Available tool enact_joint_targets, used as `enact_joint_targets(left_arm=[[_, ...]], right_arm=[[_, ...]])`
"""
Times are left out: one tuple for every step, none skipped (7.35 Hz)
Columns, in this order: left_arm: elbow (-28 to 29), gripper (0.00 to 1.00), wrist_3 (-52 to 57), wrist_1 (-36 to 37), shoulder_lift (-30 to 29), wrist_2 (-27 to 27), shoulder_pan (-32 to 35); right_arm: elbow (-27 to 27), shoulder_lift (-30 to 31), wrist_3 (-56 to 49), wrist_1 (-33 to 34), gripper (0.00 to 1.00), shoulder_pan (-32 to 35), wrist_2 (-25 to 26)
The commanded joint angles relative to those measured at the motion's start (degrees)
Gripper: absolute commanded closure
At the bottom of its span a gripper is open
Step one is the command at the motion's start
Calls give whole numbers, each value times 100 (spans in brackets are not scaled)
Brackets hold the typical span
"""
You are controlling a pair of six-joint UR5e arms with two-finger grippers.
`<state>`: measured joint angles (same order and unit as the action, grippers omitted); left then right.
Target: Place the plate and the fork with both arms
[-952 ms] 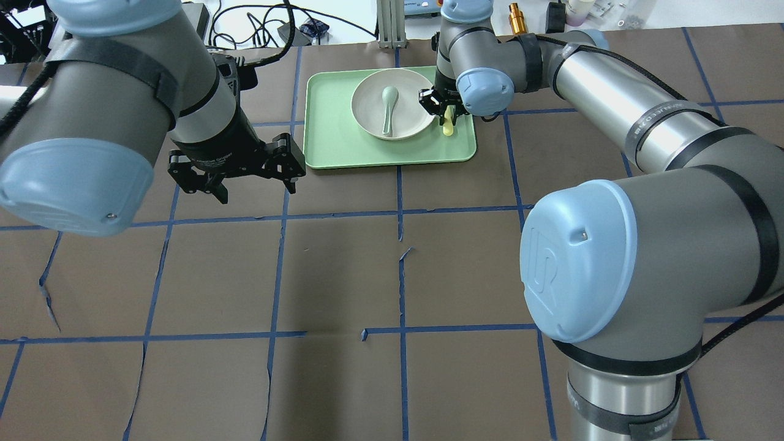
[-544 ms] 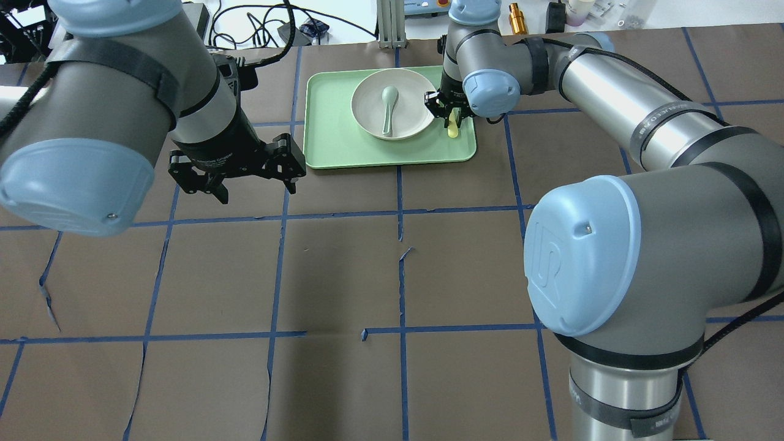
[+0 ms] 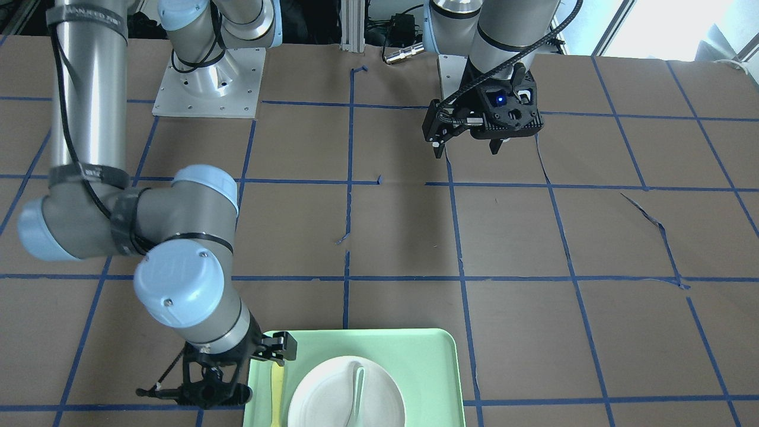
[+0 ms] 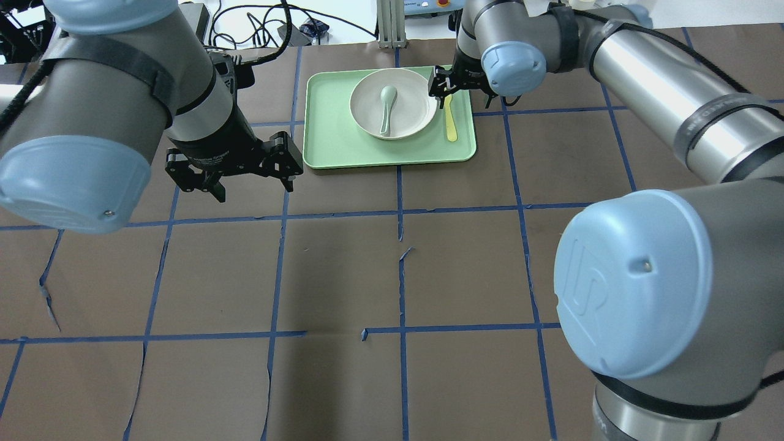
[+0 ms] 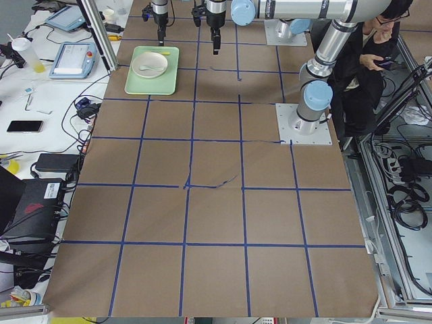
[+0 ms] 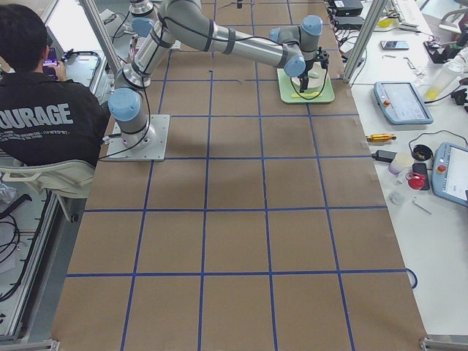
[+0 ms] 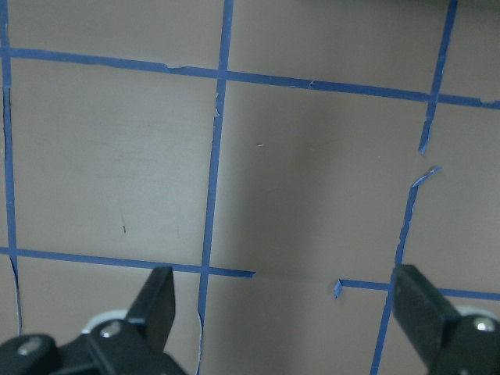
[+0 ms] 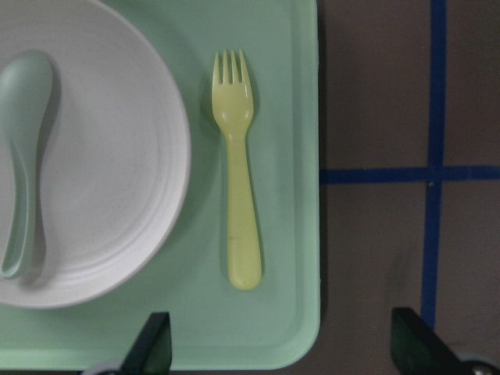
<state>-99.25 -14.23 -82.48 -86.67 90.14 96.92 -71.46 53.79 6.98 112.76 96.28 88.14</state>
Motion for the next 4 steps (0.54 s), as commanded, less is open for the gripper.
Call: enact_joint_targets(left_arm=[[2, 0, 8, -5, 1, 4, -7], [2, 0, 8, -14, 18, 4, -7], [11, 0, 8, -14, 27, 12, -7], [11, 0, 8, -5, 27, 12, 2]], right_arm=[[-176, 1225, -171, -1144, 0, -161, 238], [-236, 1691, -171, -1751, 0, -188, 230], [-498, 2157, -171, -1940, 0, -171, 230], [-1136, 2719, -162, -1916, 0, -153, 213]])
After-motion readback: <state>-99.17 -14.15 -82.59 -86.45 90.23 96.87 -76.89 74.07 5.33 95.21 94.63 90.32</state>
